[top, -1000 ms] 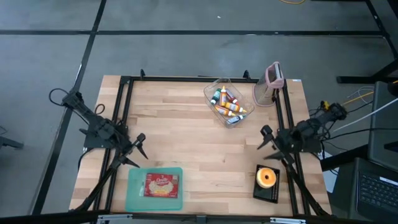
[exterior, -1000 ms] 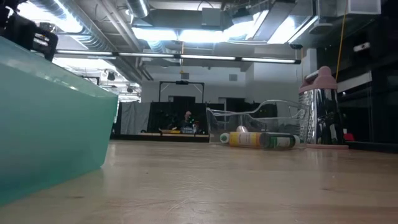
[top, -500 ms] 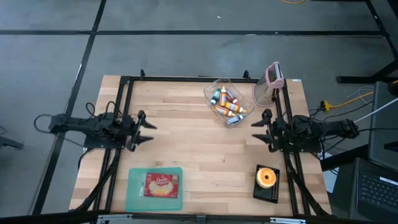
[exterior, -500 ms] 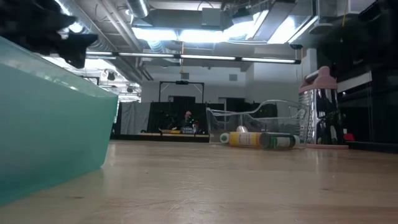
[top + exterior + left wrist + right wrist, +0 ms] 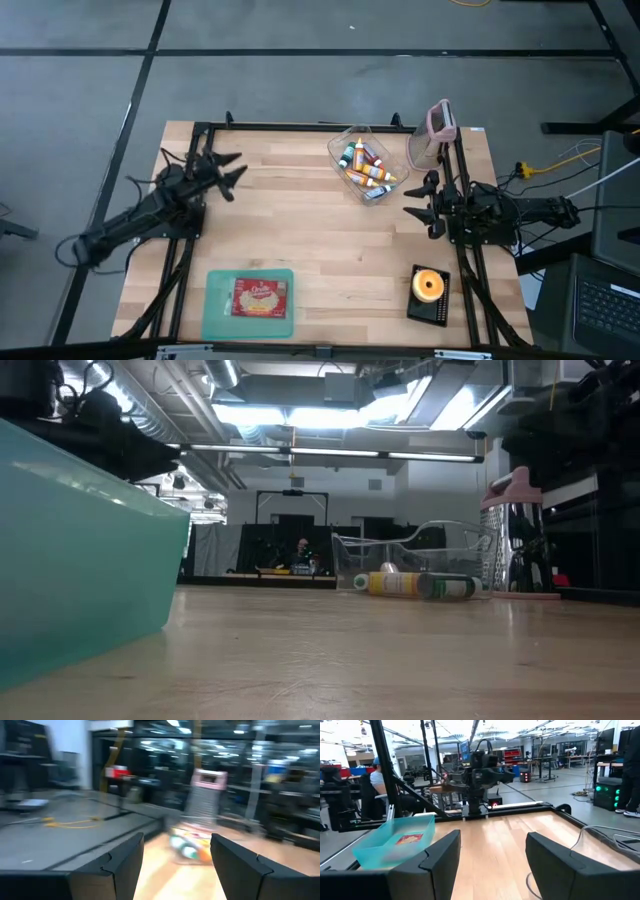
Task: Pick & Place Food Item
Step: Return to Home Position
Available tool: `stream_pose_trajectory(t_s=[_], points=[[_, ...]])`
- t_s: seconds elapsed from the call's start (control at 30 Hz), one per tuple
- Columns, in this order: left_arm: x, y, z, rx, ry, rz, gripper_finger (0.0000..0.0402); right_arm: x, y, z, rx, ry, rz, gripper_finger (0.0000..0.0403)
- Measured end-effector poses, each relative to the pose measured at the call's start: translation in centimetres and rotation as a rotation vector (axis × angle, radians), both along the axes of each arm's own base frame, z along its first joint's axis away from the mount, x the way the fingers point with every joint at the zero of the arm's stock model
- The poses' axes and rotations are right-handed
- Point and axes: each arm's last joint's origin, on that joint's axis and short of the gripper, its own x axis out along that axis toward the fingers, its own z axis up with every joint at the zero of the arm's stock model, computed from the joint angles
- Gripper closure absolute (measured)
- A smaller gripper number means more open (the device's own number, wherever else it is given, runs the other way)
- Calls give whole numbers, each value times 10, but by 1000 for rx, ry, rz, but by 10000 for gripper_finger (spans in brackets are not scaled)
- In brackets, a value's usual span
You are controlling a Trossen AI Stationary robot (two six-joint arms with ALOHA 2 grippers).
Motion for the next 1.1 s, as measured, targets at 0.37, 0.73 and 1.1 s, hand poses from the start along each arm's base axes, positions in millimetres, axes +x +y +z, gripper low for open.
stream_pose_trajectory(t_s=[0.37, 0.73, 1.1], points=[[-30, 30, 0, 1, 1, 433, 178, 0, 2, 0, 3, 3, 18, 181], [-47, 39, 0, -8, -4, 700, 178, 0, 1, 0, 2, 4, 7, 181], [-47, 39, 0, -9, -5, 716, 178, 0, 1, 0, 2, 4, 7, 181]])
